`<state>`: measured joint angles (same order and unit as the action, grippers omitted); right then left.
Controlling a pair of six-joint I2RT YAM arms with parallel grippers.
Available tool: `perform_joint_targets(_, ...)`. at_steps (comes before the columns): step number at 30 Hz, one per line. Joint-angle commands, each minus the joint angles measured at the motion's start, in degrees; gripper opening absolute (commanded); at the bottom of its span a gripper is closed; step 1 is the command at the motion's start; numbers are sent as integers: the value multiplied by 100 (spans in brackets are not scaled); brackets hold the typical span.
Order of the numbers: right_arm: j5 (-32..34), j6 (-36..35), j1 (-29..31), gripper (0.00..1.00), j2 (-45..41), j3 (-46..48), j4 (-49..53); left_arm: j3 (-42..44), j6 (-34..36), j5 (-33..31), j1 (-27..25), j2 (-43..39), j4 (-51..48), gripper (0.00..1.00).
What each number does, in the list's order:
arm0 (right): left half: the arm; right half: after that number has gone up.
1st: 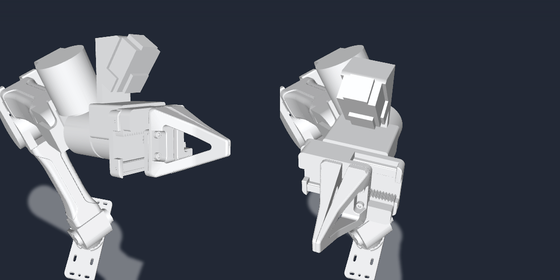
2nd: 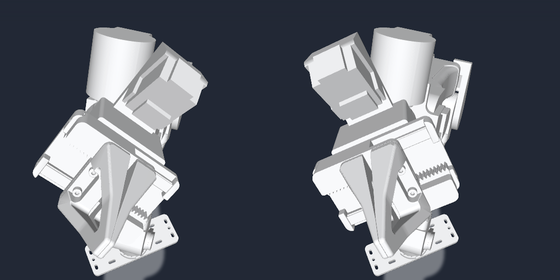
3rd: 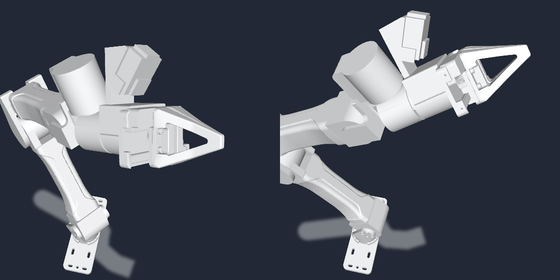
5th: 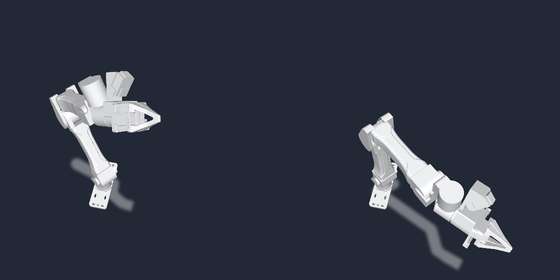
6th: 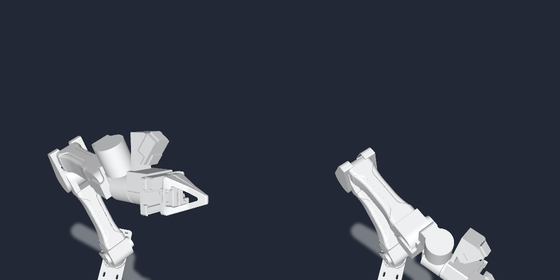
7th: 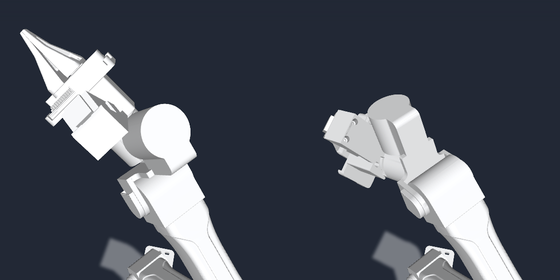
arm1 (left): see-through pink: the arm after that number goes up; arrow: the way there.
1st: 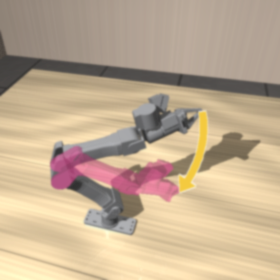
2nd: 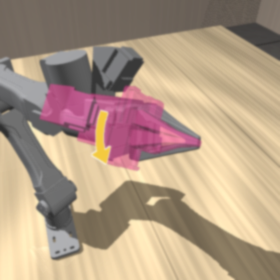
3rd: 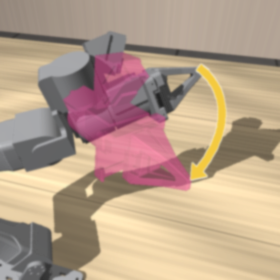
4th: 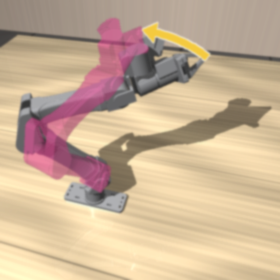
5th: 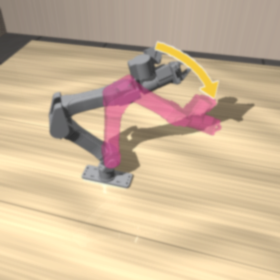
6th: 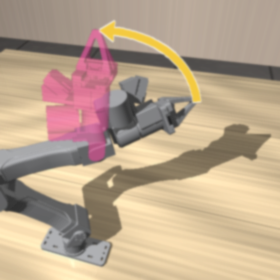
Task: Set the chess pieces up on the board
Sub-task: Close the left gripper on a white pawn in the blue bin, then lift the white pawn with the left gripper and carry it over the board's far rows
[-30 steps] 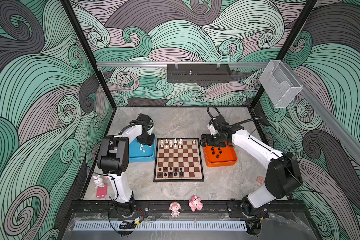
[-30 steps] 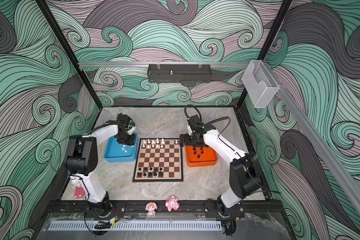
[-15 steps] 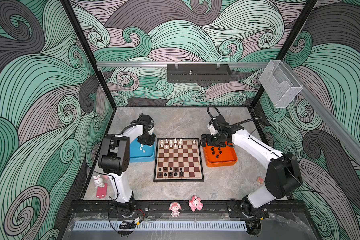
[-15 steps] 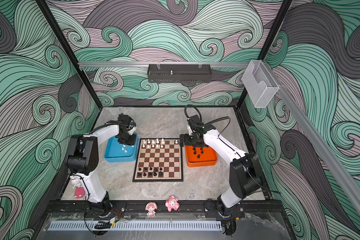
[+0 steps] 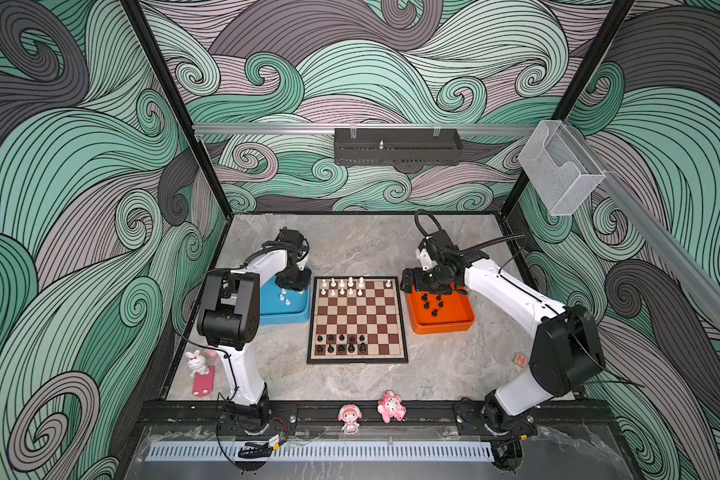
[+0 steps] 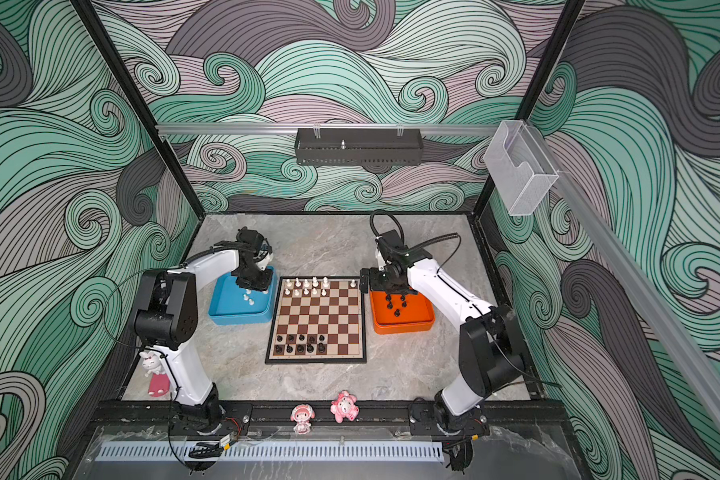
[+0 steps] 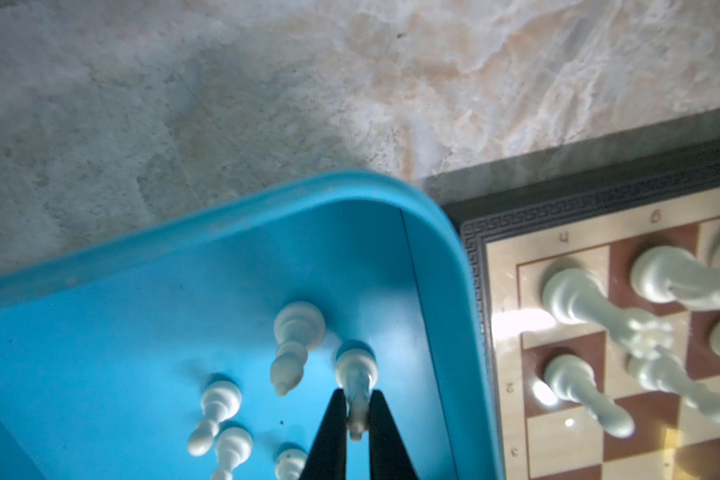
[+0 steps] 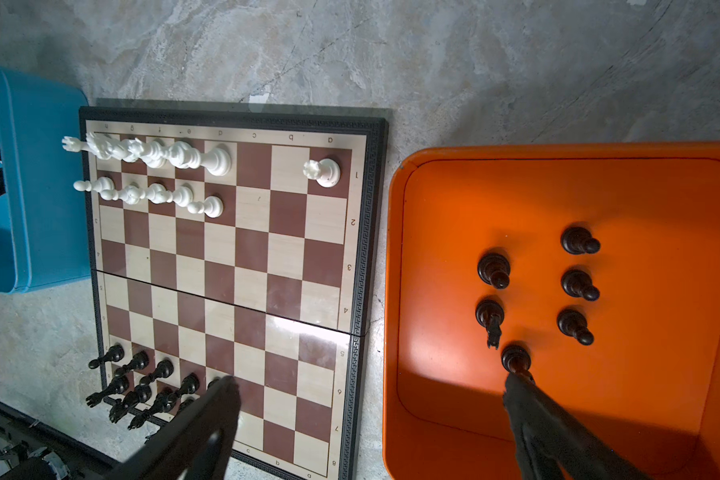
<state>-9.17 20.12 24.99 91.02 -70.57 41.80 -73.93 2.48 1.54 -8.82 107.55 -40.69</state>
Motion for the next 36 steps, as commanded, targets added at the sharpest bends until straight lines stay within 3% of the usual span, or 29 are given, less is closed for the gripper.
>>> perform_joint_targets(1,-14,-35,-44,99,32,34,11,-187,-46,-118,-47,74,-110,10)
perform_joint_targets(5,-15,-32,-47,99,-5,25,7,-201,-67,-193,-75,-12,-208,6)
perform_joint_targets(24,-46,-94,-137,99,-309,-1,49,-848,-467,-931,-409,-878,-1662,3)
perform_joint_targets(30,-125,-156,-391,99,-366,-69,114,-1747,-758,-866,-951,-817,-2217,3)
perform_joint_targets(36,-147,-175,-633,99,-496,-33,155,-3082,-1390,-974,-1840,-133,-2673,3)
